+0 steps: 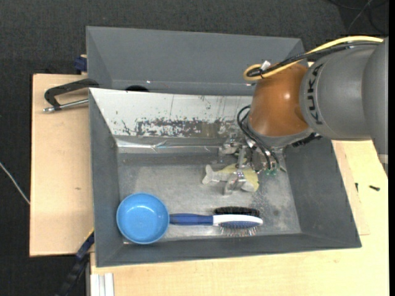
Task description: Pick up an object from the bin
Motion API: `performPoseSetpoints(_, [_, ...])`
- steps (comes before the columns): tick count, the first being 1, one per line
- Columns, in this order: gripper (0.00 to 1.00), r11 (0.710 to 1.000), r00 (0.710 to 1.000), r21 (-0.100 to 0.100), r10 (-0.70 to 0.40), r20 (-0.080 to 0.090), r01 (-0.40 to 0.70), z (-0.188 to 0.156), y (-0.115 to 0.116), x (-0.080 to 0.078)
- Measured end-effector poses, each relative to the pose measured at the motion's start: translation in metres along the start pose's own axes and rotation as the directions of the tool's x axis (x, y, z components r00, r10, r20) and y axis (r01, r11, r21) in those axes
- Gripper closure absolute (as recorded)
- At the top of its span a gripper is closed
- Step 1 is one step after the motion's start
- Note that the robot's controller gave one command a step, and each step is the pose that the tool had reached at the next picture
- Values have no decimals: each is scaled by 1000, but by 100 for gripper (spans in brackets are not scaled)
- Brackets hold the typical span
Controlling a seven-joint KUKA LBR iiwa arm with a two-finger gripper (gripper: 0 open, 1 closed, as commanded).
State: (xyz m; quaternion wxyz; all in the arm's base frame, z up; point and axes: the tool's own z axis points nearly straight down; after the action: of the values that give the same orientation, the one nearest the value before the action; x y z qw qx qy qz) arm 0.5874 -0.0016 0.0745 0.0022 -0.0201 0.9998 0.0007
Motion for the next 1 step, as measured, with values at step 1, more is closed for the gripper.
performPoseSetpoints(1, [0, 1000, 1000, 0, 0, -2, 0, -1, 1, -1])
